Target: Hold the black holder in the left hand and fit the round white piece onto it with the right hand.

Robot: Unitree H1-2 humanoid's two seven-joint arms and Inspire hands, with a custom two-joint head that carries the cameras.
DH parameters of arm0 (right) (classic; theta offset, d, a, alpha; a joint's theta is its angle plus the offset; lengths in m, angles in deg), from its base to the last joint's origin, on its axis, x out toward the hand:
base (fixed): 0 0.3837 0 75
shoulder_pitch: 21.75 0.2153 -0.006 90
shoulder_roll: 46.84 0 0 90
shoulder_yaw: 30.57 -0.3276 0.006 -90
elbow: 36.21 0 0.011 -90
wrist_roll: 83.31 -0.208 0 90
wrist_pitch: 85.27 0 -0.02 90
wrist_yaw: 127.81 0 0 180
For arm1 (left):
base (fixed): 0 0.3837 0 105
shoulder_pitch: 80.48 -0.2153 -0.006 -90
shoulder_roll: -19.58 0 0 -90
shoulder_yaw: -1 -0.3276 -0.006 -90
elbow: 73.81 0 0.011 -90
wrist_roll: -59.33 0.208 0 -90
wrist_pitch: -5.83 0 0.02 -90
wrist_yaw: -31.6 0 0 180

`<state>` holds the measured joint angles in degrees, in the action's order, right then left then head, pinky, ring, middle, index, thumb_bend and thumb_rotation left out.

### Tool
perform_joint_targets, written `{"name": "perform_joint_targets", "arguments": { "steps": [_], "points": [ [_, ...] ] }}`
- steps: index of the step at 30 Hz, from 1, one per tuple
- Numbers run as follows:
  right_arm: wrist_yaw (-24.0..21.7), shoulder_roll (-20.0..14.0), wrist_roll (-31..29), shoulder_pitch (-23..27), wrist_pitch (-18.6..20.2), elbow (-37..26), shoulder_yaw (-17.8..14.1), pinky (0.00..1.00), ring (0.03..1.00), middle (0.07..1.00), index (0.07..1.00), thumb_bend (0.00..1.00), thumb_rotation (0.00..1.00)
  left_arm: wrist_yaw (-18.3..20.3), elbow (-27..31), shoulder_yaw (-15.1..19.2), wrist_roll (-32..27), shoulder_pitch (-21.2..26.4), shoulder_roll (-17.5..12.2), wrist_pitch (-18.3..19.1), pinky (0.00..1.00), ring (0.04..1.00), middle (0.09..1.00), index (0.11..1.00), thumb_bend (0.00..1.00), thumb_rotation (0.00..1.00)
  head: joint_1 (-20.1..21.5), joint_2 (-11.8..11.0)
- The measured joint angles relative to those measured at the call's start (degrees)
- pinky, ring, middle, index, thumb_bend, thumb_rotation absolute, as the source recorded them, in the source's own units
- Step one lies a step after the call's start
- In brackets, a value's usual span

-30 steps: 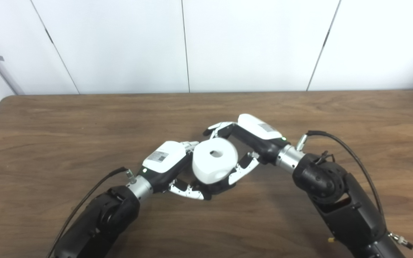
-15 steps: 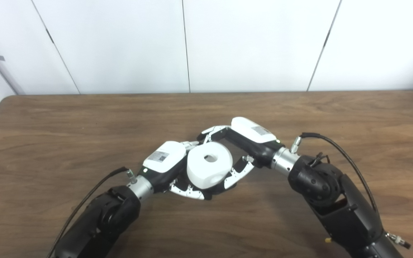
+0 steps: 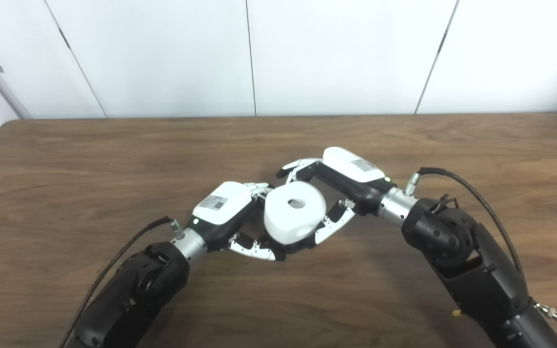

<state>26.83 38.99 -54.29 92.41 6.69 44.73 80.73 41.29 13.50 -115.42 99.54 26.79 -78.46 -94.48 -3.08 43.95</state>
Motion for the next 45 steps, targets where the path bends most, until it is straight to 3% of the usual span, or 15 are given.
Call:
{"name": "perform_joint_targets", "arguments": {
  "steps": [20, 30, 45],
  "points": [
    [-0.68, -1.30, -0.55, -0.32, 0.01, -0.43, -0.63, 0.69, 0.811, 0.798, 0.481, 0.52, 0.13, 1.06, 0.73, 0.00, 0.11, 0.03, 0.03, 0.30, 0.87, 0.892, 0.843, 0.483, 0.53, 0.06, -0.35, 0.53],
    [0.86, 0.17, 2.35, 0.27, -4.62, 1.74, 2.81, 0.68, 0.805, 0.785, 0.480, 0.52, 0.13, 1.29, 0.41, -0.01, 0.14, 0.23, 0.40, 0.31, 0.87, 0.888, 0.844, 0.482, 0.53, 0.06, -0.70, 0.35],
    [1.08, 0.23, 3.54, 1.23, -5.81, 2.74, 2.95, 0.67, 0.798, 0.781, 0.480, 0.52, 0.13, 1.36, 0.50, 0.03, 0.28, 0.24, 0.40, 0.44, 0.88, 0.886, 0.846, 0.483, 0.53, 0.06, -0.88, 0.35]
  ]
}}
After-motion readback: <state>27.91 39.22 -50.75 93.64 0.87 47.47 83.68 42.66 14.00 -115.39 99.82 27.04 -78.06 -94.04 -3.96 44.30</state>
